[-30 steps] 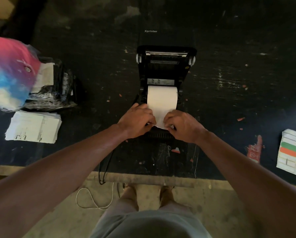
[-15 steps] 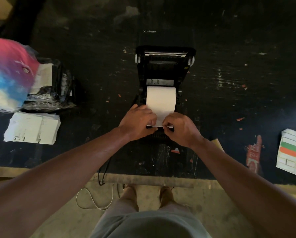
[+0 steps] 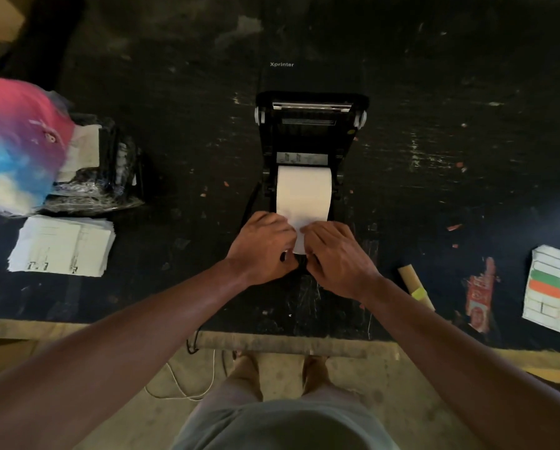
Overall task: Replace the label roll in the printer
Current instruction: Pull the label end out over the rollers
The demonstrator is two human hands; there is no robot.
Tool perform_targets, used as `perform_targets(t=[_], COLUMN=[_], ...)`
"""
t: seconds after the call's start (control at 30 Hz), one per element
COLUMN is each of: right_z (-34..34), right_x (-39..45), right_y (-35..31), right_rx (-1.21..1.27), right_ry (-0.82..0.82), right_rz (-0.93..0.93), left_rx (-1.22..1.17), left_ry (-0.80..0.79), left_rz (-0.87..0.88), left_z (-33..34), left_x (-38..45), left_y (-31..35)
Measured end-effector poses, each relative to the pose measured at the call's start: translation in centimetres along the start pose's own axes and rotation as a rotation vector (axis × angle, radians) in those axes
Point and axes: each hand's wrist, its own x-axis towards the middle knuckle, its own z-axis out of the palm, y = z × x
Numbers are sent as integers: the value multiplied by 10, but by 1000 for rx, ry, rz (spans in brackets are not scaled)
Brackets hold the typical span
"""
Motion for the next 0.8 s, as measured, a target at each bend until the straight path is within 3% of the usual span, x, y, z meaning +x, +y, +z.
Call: perform_targets(t=[0.6,0.8], right_z=[10,-24], right_x=[-40,-23], right_y=[-18,-7], right_rx=[145,392], right_ry=[41,204], right_rz=[8,263], left_rx=[-158,-508], left_ry=[77,228], left_rz=[33,-263], left_z=[18,-7], left_x=[-49,-39], left_y=[8,-8])
